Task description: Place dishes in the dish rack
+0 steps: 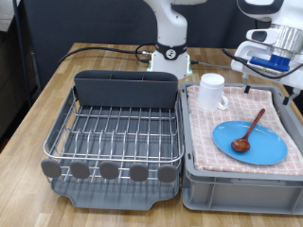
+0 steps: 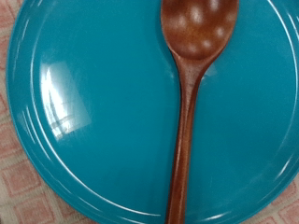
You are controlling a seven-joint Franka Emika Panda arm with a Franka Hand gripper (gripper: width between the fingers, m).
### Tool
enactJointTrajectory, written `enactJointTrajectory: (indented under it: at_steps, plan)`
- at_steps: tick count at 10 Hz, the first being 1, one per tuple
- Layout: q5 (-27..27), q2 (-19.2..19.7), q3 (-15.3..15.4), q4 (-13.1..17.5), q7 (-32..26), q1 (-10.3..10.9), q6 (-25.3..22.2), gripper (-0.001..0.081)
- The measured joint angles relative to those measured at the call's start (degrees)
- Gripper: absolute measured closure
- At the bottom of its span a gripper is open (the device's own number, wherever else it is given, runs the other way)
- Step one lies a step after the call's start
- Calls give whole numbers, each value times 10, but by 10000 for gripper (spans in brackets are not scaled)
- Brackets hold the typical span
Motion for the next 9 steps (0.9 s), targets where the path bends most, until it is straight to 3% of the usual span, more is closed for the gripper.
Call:
enactJointTrajectory:
  at_steps: [4, 9]
  plan:
    - [-39, 44, -4, 28, 63, 8, -4, 4]
    - [-85, 70, -8, 30, 111, 12, 7, 4]
